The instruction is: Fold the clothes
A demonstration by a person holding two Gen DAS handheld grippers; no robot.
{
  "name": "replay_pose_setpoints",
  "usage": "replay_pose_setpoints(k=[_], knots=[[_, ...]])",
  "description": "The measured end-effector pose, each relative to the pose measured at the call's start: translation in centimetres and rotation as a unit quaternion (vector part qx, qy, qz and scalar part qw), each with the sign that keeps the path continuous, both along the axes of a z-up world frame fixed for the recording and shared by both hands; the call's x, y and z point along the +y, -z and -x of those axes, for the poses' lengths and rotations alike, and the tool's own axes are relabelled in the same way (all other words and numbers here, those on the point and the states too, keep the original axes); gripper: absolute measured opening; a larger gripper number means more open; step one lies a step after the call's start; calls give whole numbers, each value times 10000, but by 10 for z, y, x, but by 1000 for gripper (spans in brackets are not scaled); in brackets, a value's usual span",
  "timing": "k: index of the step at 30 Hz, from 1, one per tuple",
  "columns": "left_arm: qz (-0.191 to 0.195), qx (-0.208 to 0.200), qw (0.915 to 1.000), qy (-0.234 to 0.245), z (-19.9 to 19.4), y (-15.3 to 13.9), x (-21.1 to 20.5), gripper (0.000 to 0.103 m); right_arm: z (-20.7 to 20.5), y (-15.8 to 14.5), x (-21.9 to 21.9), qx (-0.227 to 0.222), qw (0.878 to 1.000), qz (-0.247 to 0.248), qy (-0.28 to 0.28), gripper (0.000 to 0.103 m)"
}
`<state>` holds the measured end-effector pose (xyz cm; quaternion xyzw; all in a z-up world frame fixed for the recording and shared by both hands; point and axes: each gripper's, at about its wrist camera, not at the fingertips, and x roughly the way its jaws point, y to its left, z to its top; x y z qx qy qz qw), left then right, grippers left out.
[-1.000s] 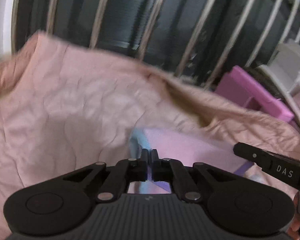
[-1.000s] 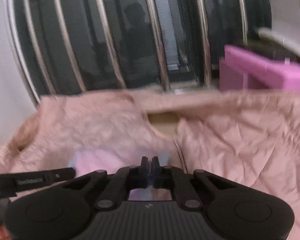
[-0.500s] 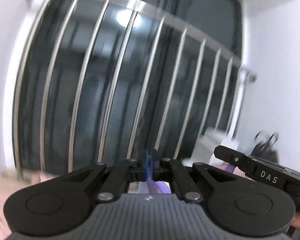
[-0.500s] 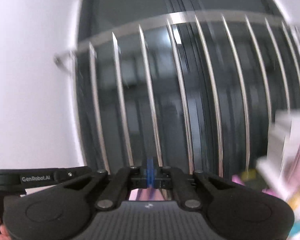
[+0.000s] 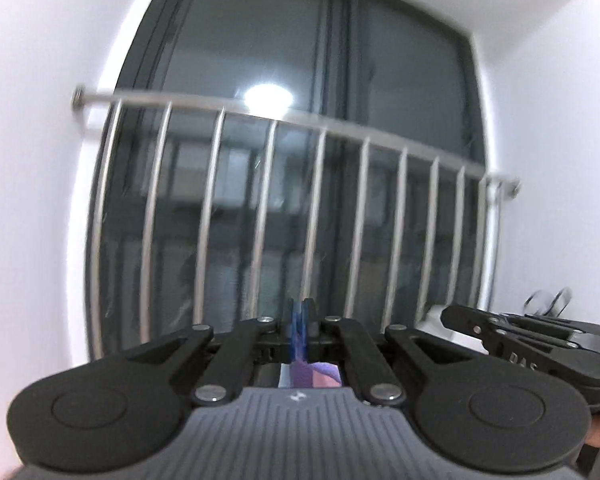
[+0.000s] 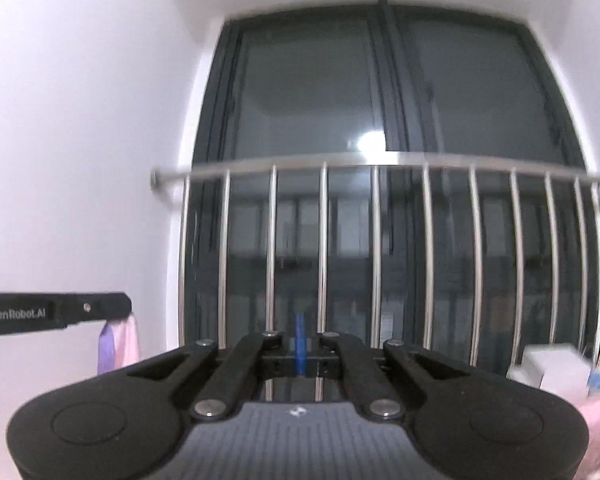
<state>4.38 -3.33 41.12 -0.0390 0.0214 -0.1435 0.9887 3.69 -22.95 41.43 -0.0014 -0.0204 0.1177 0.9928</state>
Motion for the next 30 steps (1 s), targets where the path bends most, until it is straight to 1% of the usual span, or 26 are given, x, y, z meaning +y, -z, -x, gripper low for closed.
replay_pose_setpoints(k=[2, 4, 5, 6, 7, 8, 9, 11, 13, 16, 17, 19, 20, 21, 22, 23, 25, 27, 29, 30], knots=[[-65, 380, 9992, -140, -30, 24, 3, 2, -20, 27, 7, 373, 9993, 34, -83, 0], [43, 768, 9968, -231, -69, 50, 5, 2, -32, 68, 16, 772, 9965, 174, -258, 2], [100, 977, 9948, -272, -89, 64, 8, 2, -36, 91, 19, 956, 9945, 210, -366, 6], [157, 1143, 9929, -291, -104, 76, 9, 2, -37, 117, 21, 1101, 9923, 183, -539, 23], [183, 1252, 9916, -283, -117, 85, 11, 2, -37, 142, 23, 1225, 9894, 144, -761, 37], [152, 1285, 9912, -288, -126, 91, 11, 2, -37, 168, 24, 1305, 9863, 46, -1008, 65], [121, 1316, 9908, -293, -134, 97, 12, 2, -36, 194, 26, 1329, 9828, -122, -1277, 80], [46, 1300, 9911, -287, -145, 101, 14, 2, -37, 244, 35, 1469, 9753, -260, -1629, 80], [20, 1227, 9922, -218, -145, 97, 15, 2, -48, 285, 54, 1690, 9691, -214, -1782, 80], [-39, 1027, 9947, -88, -132, 85, 13, 2, -77, 326, 96, 2054, 9644, 326, -1631, 78], [-87, 923, 9957, -29, -121, 78, 11, 2, -85, 334, 108, 2045, 9671, 550, -1411, 77], [-136, 675, 9976, 64, -101, 61, 10, 2, -96, 343, 124, 1989, 9714, 732, -1068, 77], [-163, 536, 9984, 77, -89, 53, 10, 2, -103, 346, 131, 2040, 9708, 757, -1012, 68], [-189, 397, 9990, 88, -77, 45, 10, 2, -108, 347, 136, 2142, 9686, 797, -976, 38], [-216, 258, 9994, 100, -66, 36, 10, 0, -111, 347, 138, 2244, 9661, 803, -995, 12], [-264, 70, 9996, 32, -54, 28, 12, 0, -111, 343, 136, 2265, 9660, 675, -1047, 3], [-289, -179, 9994, -65, -38, 14, 19, 0, -95, 323, 122, 2067, 9718, 367, -1071, 3], [-238, -346, 9991, -109, -23, 0, 30, 0, -71, 293, 101, 1685, 9788, 210, -1148, 3], [-193, -357, 9990, -169, -21, -2, 38, 0, -58, 261, 83, 1369, 9832, 111, -1202, 3], [-184, -336, 9991, -203, -22, -1, 41, 0, -60, 247, 76, 1335, 9839, 45, -1191, 3]])
